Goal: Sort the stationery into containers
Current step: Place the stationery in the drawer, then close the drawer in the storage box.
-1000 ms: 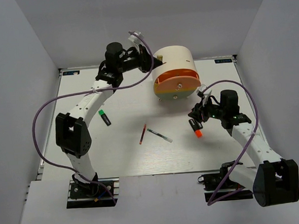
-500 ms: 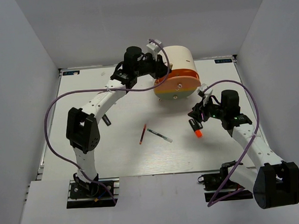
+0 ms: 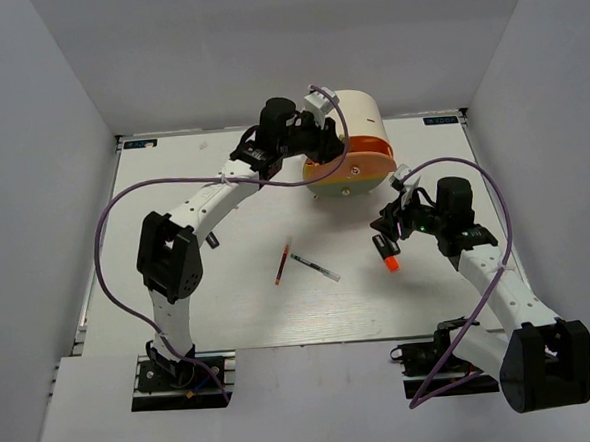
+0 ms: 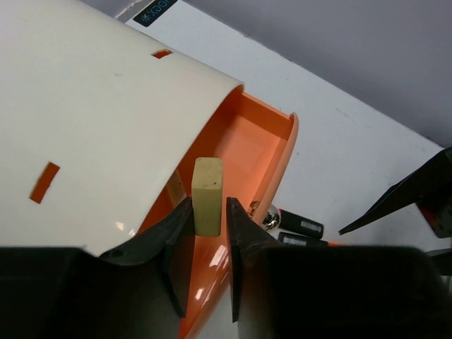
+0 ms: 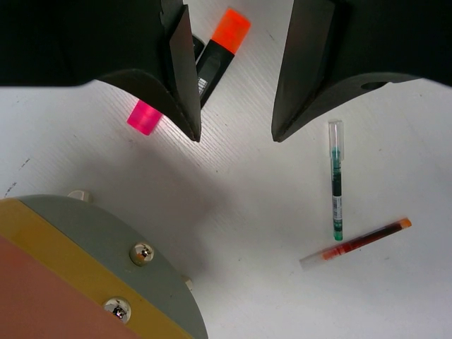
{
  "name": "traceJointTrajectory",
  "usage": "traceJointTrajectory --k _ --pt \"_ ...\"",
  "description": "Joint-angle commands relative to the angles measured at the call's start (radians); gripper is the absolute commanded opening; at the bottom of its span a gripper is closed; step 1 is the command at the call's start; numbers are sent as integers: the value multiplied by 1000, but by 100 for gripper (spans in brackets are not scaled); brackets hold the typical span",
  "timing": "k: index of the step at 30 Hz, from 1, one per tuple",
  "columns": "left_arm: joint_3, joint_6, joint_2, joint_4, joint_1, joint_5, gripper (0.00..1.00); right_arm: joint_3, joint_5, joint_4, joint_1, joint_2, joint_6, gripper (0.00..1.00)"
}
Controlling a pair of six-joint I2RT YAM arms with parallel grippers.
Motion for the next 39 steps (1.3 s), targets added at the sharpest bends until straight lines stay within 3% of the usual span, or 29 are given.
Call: traceJointTrajectory --k 1,6,13,14,17,18,20,22,24,25,27,29,31,39 --pt "45 16 -15 -13 -5 -41 41 -8 7 32 0 -19 8 51" --pt "80 16 -15 -13 -5 -80 53 -6 4 34 -1 -17 6 54" --pt "114 -26 -38 70 -14 -99 55 3 -2 38 -4 -16 0 56" --pt "114 -39 -59 84 -14 -117 50 3 -14 72 0 -5 -5 51" --pt "94 -102 -104 102 -14 -172 34 35 -28 106 1 30 -14 19" --pt "79 -138 -147 102 0 -189 21 52 -23 127 4 38 -14 10" --pt "-13 -183 -207 102 12 -234 14 96 -3 161 1 76 -17 11" --pt "-143 -244 -318 90 12 -312 14 127 9 179 -1 136 -28 21" --pt "-240 -264 -397 81 12 -401 26 191 0 172 4 200 -57 28" --pt "-335 -295 -437 72 12 -431 50 205 -31 166 -1 213 -66 30" --pt "-480 -332 -559 50 12 -540 79 262 -70 155 -3 263 -107 31" --pt "-573 -413 -641 33 21 -655 92 296 -81 152 -3 292 -133 31" --pt "-694 -477 -756 0 21 -750 100 337 -94 153 2 320 -147 31" --pt "-934 -870 -940 -220 31 -907 100 431 -97 123 2 395 -170 31"
